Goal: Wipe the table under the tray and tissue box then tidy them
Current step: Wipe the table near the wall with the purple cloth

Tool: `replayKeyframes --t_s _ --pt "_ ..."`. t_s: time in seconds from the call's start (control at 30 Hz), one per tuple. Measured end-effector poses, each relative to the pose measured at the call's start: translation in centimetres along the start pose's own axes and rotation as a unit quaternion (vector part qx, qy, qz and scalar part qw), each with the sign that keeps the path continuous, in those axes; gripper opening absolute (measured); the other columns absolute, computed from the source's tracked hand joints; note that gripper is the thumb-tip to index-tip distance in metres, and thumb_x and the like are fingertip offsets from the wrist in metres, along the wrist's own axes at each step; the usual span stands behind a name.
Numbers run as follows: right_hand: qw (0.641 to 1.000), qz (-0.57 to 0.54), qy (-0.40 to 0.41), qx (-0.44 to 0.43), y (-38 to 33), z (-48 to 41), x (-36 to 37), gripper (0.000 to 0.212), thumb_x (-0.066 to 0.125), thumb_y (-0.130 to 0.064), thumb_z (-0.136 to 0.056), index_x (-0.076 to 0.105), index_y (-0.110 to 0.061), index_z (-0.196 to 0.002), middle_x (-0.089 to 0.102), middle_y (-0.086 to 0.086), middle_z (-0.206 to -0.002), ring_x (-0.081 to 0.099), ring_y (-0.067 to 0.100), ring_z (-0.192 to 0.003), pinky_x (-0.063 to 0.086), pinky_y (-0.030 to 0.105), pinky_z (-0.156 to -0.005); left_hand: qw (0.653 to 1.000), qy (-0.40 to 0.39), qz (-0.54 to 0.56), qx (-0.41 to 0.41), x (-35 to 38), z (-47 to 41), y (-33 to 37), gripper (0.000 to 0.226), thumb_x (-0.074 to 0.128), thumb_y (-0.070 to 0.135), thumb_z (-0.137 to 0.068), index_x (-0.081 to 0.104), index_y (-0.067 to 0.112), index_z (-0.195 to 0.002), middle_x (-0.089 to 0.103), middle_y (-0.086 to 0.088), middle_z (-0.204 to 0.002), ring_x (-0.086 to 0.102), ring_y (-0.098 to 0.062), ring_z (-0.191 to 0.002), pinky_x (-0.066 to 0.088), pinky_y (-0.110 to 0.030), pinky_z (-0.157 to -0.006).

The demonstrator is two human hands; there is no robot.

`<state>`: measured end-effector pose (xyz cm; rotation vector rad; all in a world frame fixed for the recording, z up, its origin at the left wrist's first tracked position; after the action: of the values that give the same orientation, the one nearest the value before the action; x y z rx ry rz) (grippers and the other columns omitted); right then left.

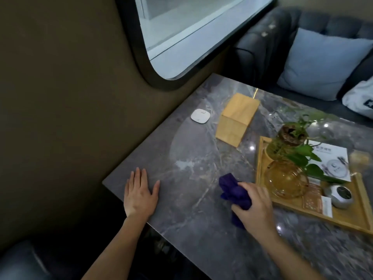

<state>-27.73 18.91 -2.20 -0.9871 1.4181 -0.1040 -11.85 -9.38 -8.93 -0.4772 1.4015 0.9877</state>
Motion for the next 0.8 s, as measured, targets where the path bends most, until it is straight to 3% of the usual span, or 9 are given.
replayKeyframes --t_s 0.1,0.17,0.27,0.33,0.37,0.5,0.6,0.7,0.8 --pt "0.999 -0.026 0.029 0.036 -0.7 -2.9 0.2 0.053 0.078 -0.002 -0.056 0.061 -0.004 -0.106 0.064 0.016 -0.103 0.054 0.035 -0.097 0.038 0.034 -0.086 1.000 0.008 -0.007 0.009 -0.4 -1.1 -0.5 0.071 0.026 0.054 -0.093 0.009 0.013 -0.148 0.012 -0.006 -0.159 0.006 -0.021 -0.148 0.006 -0.036 -0.122" --pt "0.998 -0.028 0.037 0.049 -0.8 -5.0 0.7 0.055 0.077 -0.003 -0.060 0.059 -0.004 -0.112 0.062 0.019 -0.111 0.051 0.039 -0.105 0.038 0.038 -0.091 1.000 0.013 -0.013 0.017 -0.5 -1.5 -0.5 0.070 0.026 0.053 -0.093 0.010 0.012 -0.148 0.013 -0.006 -0.159 0.007 -0.021 -0.147 0.005 -0.036 -0.122" --pt "0.993 0.068 -0.029 0.095 0.1 -7.6 3.1 0.075 0.072 -0.034 -0.072 0.036 -0.020 -0.136 0.032 0.016 -0.147 0.025 0.037 -0.134 0.022 0.049 -0.108 1.000 0.015 -0.015 0.019 -0.5 -1.6 -0.5 0.070 0.026 0.053 -0.093 0.010 0.012 -0.148 0.013 -0.006 -0.159 0.008 -0.020 -0.147 0.004 -0.035 -0.122" --pt "0.987 0.109 -0.059 0.106 0.3 -8.7 4.0 0.088 0.065 -0.054 -0.073 0.017 -0.028 -0.143 0.009 0.012 -0.156 0.005 0.031 -0.142 0.010 0.051 -0.112 1.000 0.013 -0.014 0.019 -0.4 -1.6 -0.6 0.070 0.027 0.053 -0.093 0.011 0.012 -0.148 0.015 -0.005 -0.159 0.010 -0.020 -0.147 0.005 -0.035 -0.122" --pt "0.988 0.110 -0.062 0.092 -0.1 -9.1 4.2 0.090 0.062 -0.057 -0.073 0.014 -0.029 -0.144 0.007 0.011 -0.156 0.003 0.029 -0.143 0.009 0.050 -0.113 1.000 0.014 -0.015 0.019 -0.4 -1.6 -0.6 0.070 0.028 0.054 -0.092 0.013 0.013 -0.148 0.017 -0.005 -0.158 0.011 -0.020 -0.147 0.007 -0.036 -0.121" --pt "0.982 0.155 -0.101 0.047 -0.3 -9.6 5.3 0.087 0.058 -0.060 -0.074 0.016 -0.028 -0.144 0.020 0.010 -0.154 0.010 0.028 -0.142 0.014 0.049 -0.112 0.999 0.011 -0.011 0.032 -1.3 -2.6 -1.2 0.065 0.032 0.052 -0.092 0.023 0.016 -0.146 0.028 -0.003 -0.155 0.024 -0.020 -0.143 0.019 -0.038 -0.117" --pt "0.971 0.207 -0.097 0.074 1.6 -9.3 5.7 0.085 0.057 -0.063 -0.072 0.023 -0.028 -0.142 0.027 0.011 -0.151 0.018 0.031 -0.140 0.020 0.049 -0.111 1.000 -0.006 -0.014 0.019 -1.4 -3.8 -2.7 0.068 0.028 0.053 -0.093 0.014 0.016 -0.148 0.020 -0.001 -0.158 0.016 -0.017 -0.146 0.013 -0.036 -0.121" --pt "0.978 0.183 -0.068 0.077 1.9 -9.5 6.2 0.070 0.066 -0.044 -0.076 0.038 -0.020 -0.136 0.038 0.020 -0.144 0.024 0.040 -0.137 0.026 0.054 -0.109 0.999 -0.003 -0.044 0.012 -1.0 -4.2 -3.2 0.072 0.018 0.056 -0.092 0.000 0.014 -0.148 0.003 -0.001 -0.160 0.000 -0.014 -0.147 0.000 -0.035 -0.122" --pt "0.986 0.132 -0.005 0.101 1.9 -9.7 6.5 0.063 0.074 -0.020 -0.072 0.049 -0.010 -0.128 0.047 0.026 -0.135 0.028 0.047 -0.133 0.027 0.057 -0.109 0.999 0.000 -0.051 0.017 -0.6 -4.3 -3.1 0.074 0.014 0.058 -0.091 -0.001 0.013 -0.148 0.002 -0.001 -0.160 0.000 -0.013 -0.147 -0.001 -0.034 -0.121"
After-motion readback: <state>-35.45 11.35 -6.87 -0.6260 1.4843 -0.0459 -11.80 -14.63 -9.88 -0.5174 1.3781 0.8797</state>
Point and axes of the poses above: each hand's wrist, its own z-axis away from the middle knuckle, its own x-axis out of the palm, y = z × x, the point moved 10 cm from there along -z, towards the middle knuckle
